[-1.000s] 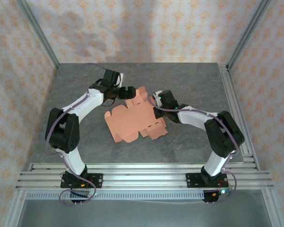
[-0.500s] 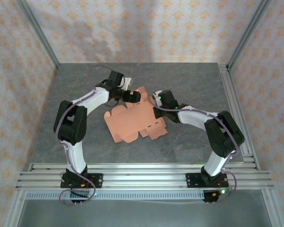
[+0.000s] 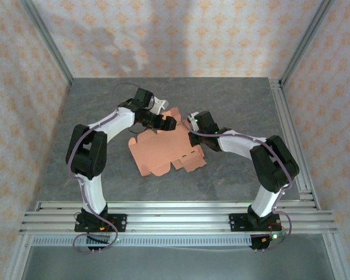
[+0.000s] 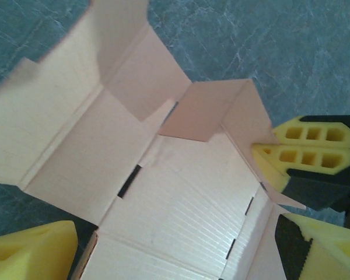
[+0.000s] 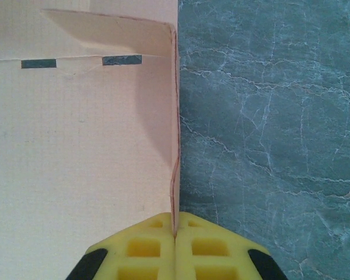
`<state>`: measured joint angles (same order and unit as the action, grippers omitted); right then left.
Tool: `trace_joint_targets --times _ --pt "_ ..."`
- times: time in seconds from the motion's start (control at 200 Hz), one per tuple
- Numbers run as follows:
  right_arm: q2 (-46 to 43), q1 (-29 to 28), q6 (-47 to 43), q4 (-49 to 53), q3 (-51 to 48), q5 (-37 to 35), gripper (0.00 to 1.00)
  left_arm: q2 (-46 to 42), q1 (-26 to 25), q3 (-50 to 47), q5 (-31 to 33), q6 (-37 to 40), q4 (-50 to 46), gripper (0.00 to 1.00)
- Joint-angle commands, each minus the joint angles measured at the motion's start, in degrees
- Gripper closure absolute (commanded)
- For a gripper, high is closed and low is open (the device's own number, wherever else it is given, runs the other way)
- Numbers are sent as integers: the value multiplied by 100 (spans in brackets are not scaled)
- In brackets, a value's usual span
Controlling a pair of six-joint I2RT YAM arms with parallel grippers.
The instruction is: Fold the paper box
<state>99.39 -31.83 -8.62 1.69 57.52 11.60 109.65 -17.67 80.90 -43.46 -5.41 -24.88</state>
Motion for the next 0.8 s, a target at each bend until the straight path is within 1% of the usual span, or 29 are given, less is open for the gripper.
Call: trace_joint_targets --times 0.0,0.125,0.22,0.37,0.556,0.726,0.796 --pt "48 0 36 8 146 -166 100 -324 -142 -144 -200 131 -65 11" --pt "66 -6 45 -11 147 -249 100 -157 -184 -210 -163 62 -9 11" --pt "55 1 36 -3 146 -307 100 -195 -193 -257 -61 1 73 10" --pt "14 -1 22 22 111 -333 100 -431 -176 -274 364 -133 213 8" --pt "12 2 14 74 118 -342 100 -1003 -100 -491 1027 -685 877 6" --pt "136 1 10 285 280 -437 94 -1550 -51 -790 1674 -1027 1231 4" --pt "203 -7 1 367 360 -440 86 -1747 -44 -959 1935 -1124 1257 2"
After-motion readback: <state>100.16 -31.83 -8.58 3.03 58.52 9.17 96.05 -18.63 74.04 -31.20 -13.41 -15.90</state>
